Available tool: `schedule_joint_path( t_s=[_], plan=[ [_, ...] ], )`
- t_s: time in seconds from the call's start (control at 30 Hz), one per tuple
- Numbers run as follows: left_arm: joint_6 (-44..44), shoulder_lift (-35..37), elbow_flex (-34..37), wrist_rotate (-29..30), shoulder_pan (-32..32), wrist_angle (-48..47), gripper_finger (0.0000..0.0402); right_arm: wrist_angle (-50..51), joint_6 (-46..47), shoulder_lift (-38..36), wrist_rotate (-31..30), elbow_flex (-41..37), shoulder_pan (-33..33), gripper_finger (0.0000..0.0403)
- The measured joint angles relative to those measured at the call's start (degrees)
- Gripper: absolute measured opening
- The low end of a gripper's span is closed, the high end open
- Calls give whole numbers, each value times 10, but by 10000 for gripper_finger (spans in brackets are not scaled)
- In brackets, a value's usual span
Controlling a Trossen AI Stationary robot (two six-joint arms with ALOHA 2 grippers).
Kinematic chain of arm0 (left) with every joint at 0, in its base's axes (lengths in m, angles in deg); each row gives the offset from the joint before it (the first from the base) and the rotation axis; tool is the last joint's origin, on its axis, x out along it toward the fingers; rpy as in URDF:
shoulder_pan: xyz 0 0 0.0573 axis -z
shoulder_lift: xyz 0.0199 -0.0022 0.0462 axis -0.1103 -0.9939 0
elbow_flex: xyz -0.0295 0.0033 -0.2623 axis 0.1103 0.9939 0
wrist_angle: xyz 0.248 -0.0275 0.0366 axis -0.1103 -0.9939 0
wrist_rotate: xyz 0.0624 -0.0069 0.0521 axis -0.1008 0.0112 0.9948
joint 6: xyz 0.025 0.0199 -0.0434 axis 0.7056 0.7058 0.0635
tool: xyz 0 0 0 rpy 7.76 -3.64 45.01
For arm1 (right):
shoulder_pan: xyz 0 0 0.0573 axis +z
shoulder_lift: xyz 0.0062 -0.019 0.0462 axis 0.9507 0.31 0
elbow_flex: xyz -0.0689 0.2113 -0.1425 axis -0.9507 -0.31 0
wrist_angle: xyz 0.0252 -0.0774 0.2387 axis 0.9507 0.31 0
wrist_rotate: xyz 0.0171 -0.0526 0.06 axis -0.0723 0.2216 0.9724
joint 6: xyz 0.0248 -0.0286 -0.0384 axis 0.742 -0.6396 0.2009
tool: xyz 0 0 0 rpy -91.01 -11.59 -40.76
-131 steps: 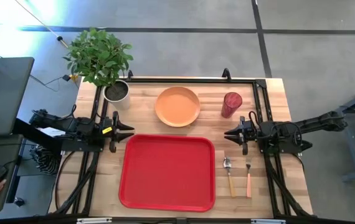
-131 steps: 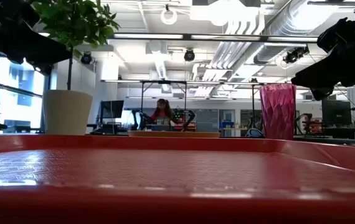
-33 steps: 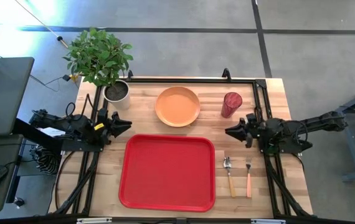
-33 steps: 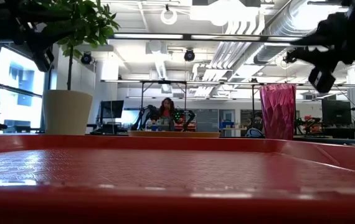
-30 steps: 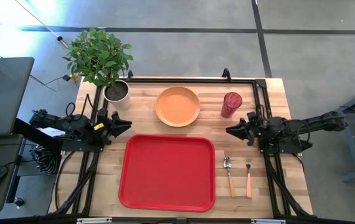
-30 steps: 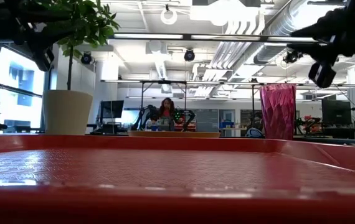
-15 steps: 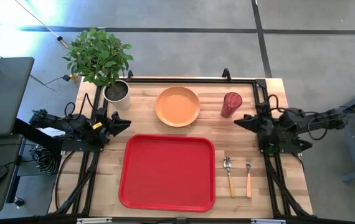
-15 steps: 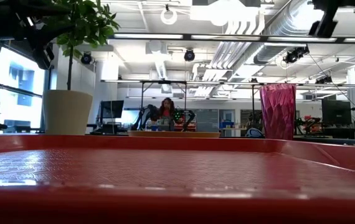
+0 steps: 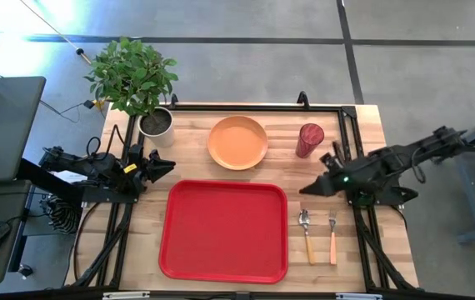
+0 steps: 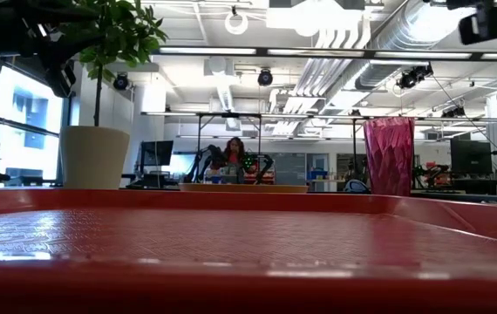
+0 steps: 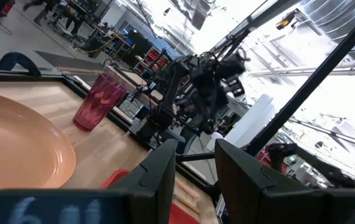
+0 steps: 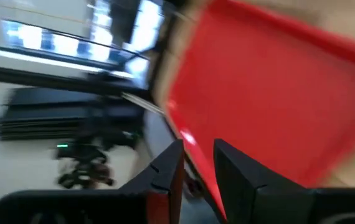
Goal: Pick and place plate/cup/fork/spoon on tray
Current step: Put the yellow spoon to the right on the orange tray
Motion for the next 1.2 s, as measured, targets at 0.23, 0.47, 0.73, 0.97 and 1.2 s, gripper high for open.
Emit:
schedule_joint_path(
  t_s=[0.23, 0.47, 0.73, 0.97, 1.2],
  plan=[
    [0, 0, 0, 0, 0, -4, 103, 125, 122, 114, 5, 69, 53, 78],
    [0, 0, 0, 0, 0, -4, 103, 188, 207, 187, 19, 93, 91, 78],
    [0, 0, 0, 0, 0, -4, 103, 210, 282, 246, 44, 93, 130, 78],
    [0, 0, 0, 0, 0, -4, 103, 211, 289, 297, 91, 93, 150, 78],
    [0, 0, 0, 2, 0, -4, 103, 211, 289, 359, 105, 93, 155, 98]
  ],
)
